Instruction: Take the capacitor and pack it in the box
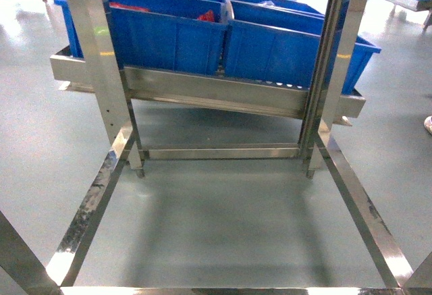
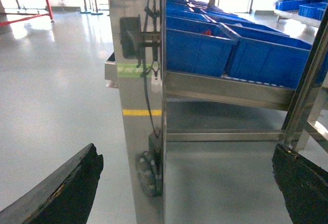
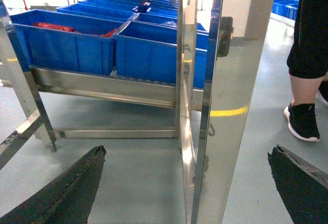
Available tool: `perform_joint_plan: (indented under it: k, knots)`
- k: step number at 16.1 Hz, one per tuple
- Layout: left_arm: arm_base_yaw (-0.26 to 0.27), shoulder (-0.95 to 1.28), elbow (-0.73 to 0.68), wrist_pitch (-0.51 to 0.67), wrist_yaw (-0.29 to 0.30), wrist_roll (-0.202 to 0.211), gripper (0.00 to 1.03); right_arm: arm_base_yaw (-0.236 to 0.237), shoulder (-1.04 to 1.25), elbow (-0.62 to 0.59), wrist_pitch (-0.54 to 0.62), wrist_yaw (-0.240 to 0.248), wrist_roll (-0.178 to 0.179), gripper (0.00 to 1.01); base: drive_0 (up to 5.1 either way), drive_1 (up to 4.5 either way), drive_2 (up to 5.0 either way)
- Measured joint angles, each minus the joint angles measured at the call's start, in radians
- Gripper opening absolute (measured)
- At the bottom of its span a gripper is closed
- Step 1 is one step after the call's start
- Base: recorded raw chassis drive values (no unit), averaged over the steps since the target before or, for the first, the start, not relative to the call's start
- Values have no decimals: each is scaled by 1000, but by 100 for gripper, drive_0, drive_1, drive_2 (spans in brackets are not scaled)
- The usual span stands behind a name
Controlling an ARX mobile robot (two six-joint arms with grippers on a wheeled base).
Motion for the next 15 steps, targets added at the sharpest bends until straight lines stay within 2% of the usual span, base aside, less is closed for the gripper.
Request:
perform_joint_plan:
  k: [15]
  knots:
    - [0,0,0,0,0,1,98,0,0,0,0,-2,0,98,0,0,0]
